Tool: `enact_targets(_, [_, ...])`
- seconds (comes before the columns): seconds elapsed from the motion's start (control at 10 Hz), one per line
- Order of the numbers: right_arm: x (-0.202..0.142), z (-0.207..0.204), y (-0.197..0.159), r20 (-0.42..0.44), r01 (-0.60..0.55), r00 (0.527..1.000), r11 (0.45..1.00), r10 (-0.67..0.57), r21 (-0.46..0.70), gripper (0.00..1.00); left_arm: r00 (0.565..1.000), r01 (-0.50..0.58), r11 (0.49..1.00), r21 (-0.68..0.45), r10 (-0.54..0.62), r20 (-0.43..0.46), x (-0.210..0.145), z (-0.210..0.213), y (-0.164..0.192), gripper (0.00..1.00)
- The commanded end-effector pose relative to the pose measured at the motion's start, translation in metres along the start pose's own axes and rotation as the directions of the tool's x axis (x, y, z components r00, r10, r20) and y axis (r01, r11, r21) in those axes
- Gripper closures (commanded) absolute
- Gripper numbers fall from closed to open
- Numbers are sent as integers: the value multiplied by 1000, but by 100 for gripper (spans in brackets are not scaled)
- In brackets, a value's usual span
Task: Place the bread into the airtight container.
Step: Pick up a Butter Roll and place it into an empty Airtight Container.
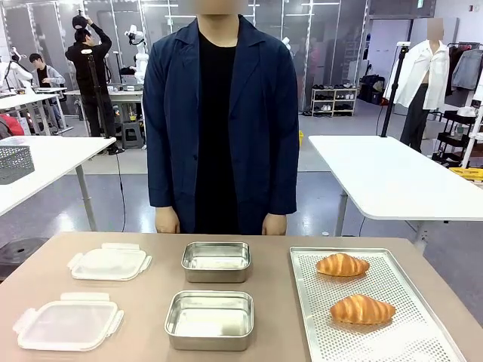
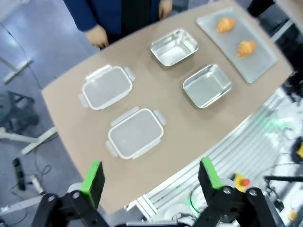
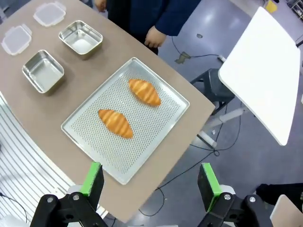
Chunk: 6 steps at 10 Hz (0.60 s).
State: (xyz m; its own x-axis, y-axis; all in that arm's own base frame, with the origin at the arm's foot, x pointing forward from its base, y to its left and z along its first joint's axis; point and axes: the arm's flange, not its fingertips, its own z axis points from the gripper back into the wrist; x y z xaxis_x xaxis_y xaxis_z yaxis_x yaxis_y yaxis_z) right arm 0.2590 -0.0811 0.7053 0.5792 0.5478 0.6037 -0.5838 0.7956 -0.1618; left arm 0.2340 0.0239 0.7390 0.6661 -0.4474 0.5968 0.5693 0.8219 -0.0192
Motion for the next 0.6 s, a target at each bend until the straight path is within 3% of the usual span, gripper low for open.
enact_targets(0.0, [-25,21,-9,23,9,1000,1000,-9,12,0,1000,8,1000,-12,-8,19,-16,14,3,0])
enact_targets(0.2, [-40,34,-9,42,9,999,1000,-9,14,0,998,-22,1000,17,21,56,-28,32,6,0])
enact_targets(0.4, [-40,26,-8,49,47,998,999,-47,8,0,993,-71,997,-3,71,97,-24,18,11,0])
enact_targets(0.5, [-40,39,-8,52,36,998,999,-37,9,0,997,-38,999,28,37,61,-27,35,7,0])
